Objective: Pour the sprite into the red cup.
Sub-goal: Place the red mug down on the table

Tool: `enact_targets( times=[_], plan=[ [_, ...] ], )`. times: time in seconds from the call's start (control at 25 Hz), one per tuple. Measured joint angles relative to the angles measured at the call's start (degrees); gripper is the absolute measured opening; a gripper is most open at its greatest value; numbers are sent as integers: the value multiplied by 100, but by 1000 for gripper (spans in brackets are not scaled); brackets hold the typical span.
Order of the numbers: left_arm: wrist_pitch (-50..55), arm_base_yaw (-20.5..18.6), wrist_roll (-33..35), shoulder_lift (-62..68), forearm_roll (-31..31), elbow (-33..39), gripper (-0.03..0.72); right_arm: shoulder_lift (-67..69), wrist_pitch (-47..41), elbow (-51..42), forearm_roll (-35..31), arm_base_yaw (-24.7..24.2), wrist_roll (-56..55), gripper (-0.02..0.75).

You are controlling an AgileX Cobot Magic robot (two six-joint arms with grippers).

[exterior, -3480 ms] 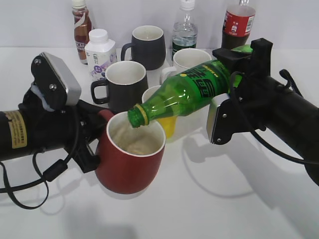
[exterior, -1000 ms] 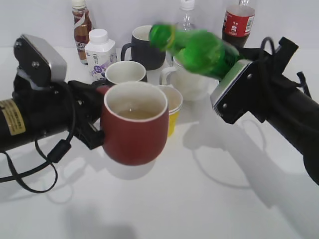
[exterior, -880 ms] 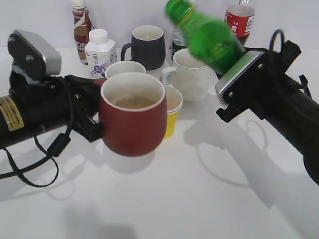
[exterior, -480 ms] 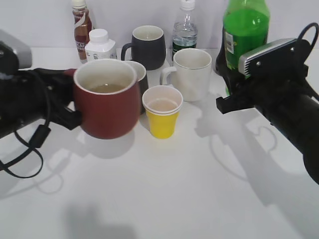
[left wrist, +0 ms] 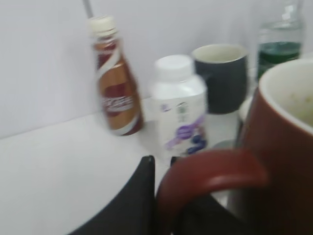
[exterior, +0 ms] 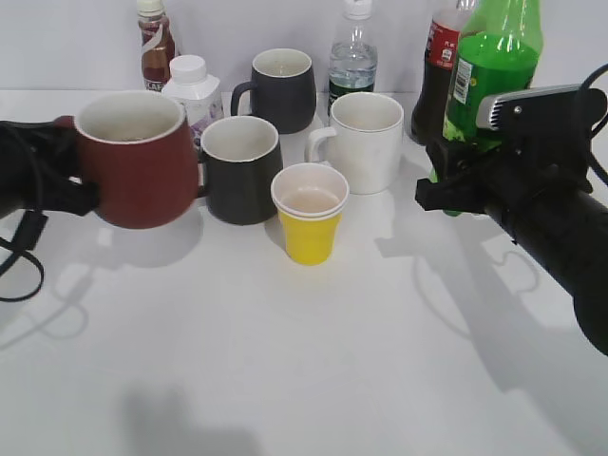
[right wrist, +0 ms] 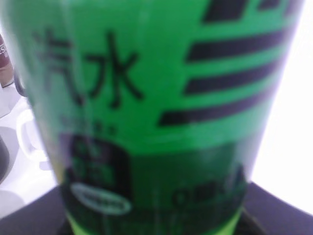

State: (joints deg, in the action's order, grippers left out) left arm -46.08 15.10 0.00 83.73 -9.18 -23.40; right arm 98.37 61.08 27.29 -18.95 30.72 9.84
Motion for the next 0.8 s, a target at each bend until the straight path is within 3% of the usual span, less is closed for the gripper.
enact_targets(
  times=[0.32, 0.8],
  plan=[
    [-677, -556, 0, 851, 132, 0, 64, 0, 0, 0, -44, 0, -7, 375],
    [-2095, -614, 47, 2508, 751, -28, 61, 0, 0, 0, -330, 0, -20, 375]
  ],
)
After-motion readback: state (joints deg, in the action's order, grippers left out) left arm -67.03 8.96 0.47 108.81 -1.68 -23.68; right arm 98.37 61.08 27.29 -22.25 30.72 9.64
